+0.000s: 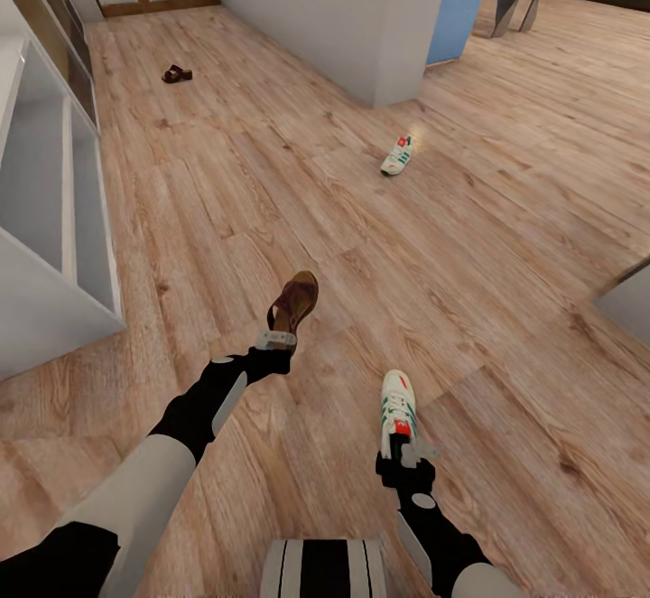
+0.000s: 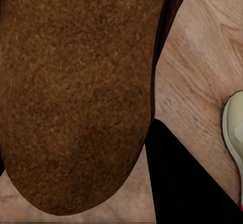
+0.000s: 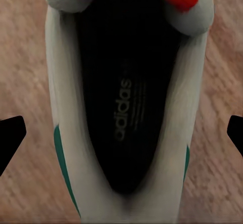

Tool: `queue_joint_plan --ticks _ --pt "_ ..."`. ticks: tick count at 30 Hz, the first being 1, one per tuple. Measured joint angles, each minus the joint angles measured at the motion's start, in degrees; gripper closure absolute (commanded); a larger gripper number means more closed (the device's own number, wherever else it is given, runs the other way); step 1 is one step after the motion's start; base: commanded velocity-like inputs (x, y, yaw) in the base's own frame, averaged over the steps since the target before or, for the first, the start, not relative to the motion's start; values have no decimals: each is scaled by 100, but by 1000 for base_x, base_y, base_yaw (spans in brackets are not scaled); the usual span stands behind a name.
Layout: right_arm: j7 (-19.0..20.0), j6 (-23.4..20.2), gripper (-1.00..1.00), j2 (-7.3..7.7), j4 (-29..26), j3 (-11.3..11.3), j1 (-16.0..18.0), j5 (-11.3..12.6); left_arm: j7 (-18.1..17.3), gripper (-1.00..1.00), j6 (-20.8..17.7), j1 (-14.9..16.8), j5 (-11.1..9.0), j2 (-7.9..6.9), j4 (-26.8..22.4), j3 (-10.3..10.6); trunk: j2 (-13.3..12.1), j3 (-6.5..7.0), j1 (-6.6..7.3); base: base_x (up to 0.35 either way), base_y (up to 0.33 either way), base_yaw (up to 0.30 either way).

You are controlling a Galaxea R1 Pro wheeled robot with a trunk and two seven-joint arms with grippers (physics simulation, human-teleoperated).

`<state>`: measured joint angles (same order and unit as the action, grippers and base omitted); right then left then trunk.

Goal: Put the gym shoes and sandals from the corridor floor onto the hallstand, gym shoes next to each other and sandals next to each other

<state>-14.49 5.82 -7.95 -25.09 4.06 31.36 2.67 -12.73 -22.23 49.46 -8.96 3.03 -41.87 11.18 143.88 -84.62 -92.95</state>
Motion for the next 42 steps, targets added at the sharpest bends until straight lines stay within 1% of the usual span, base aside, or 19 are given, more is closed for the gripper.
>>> queue_joint_plan --ticks 4,11,19,25,37,38,42 --pt "-4 1 -100 0 -5 0 0 3 0 100 -2 0 2 -2 1 2 5 -118 -10 0 0 56" --pt "-9 0 -100 0 -9 0 -1 3 0 100 4 1 -3 -2 1 0 6 -137 -10 0 0 14" --pt "-10 0 -100 0 -9 0 -2 4 0 100 5 0 2 -6 2 3 16 -351 -31 0 0 0" --pt "-10 0 -100 0 -9 -1 -1 0 -1 100 5 1 -3 -9 1 2 17 -385 -30 0 0 0" --pt "-26 9 -100 0 -9 -6 -1 -12 -1 100 5 1 -3 -11 1 2 17 -390 -30 0 0 0" --pt "-27 9 100 0 -9 -7 -1 -12 -1 100 5 1 -3 -11 1 1 17 -390 -30 0 0 0" --pt "-27 8 100 6 -9 -7 -1 -13 -7 100 11 -2 -5 -11 -1 -9 17 -390 -30 0 0 0"
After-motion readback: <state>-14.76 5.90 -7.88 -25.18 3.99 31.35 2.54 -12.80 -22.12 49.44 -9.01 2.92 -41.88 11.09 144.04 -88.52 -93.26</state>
